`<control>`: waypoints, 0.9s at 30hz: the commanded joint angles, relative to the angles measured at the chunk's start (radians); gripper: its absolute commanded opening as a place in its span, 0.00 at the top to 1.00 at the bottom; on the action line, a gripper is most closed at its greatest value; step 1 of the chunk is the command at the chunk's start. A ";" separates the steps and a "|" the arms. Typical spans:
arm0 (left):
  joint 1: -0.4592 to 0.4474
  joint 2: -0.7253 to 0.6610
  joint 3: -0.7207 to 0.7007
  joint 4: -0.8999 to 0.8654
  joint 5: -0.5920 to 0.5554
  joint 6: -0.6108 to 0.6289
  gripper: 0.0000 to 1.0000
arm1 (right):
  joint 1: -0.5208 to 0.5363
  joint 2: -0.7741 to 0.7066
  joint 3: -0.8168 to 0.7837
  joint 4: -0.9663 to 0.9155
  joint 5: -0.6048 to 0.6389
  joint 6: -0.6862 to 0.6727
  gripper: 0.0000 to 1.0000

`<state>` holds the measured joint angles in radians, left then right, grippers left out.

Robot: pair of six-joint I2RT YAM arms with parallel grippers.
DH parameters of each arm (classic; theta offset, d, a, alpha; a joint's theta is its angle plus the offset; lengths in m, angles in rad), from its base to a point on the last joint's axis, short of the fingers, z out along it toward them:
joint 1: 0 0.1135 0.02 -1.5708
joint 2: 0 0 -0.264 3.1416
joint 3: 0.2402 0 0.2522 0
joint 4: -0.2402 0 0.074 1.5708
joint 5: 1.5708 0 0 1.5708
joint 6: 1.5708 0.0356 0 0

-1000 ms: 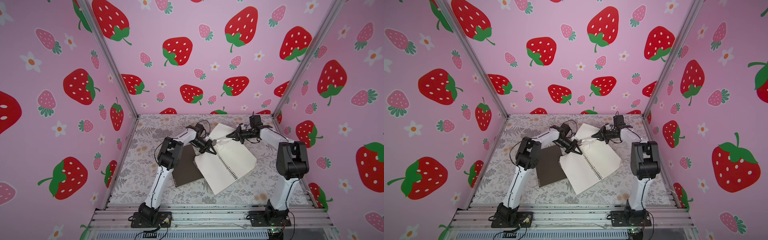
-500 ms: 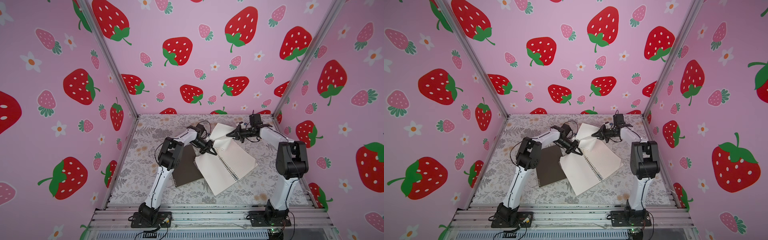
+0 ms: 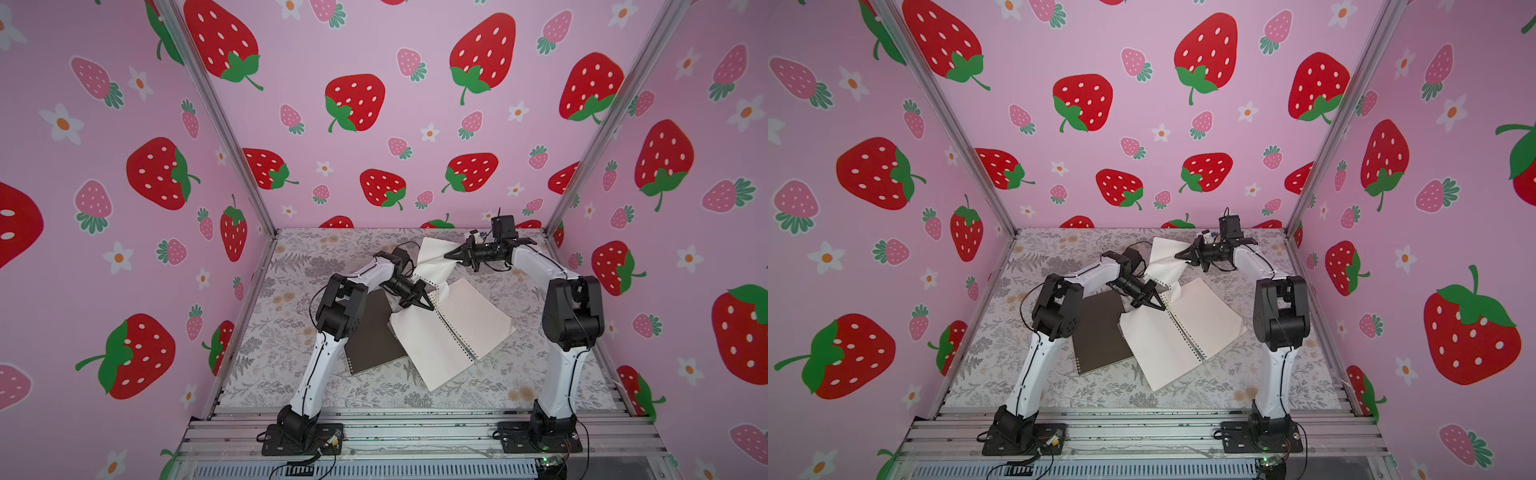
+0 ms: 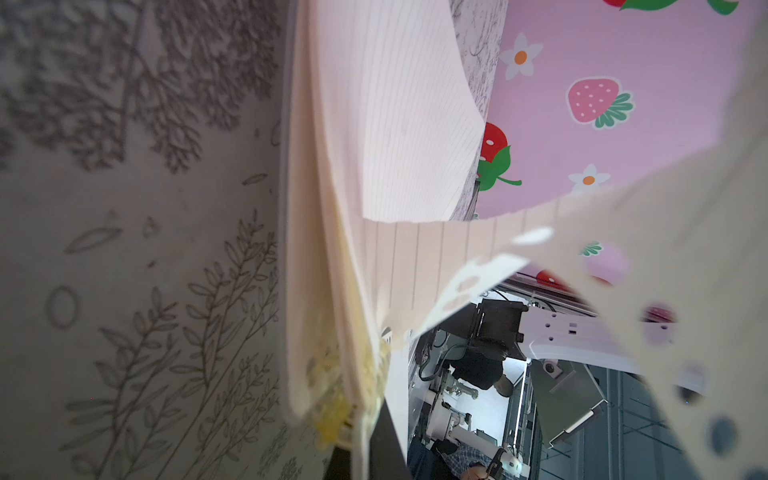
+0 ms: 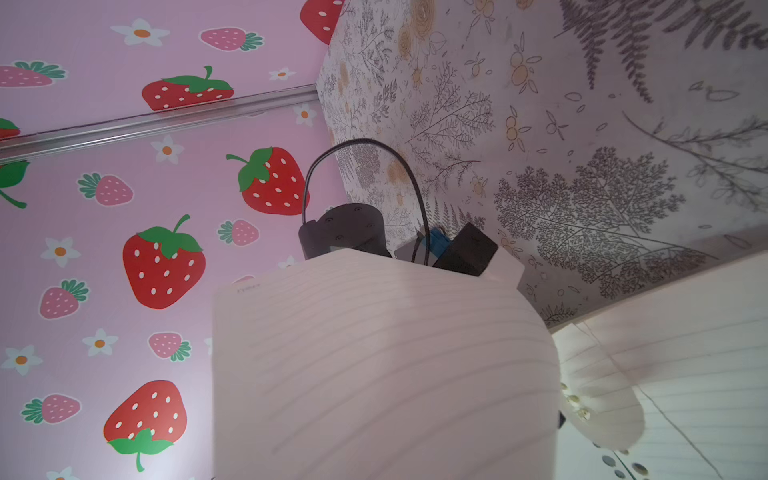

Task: Tear off pages from different notebooks
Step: Tear off the paper from the notebook.

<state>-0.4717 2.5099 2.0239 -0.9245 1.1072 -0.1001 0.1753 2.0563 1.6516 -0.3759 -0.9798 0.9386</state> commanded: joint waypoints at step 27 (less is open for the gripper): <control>-0.007 0.025 0.012 -0.030 0.043 0.024 1.00 | 0.015 -0.389 -0.272 -0.133 0.847 -0.334 0.07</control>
<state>-0.4725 2.5103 2.0239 -0.9257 1.1110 -0.0971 0.1951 1.6886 1.3582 -0.5423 -0.2691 0.6498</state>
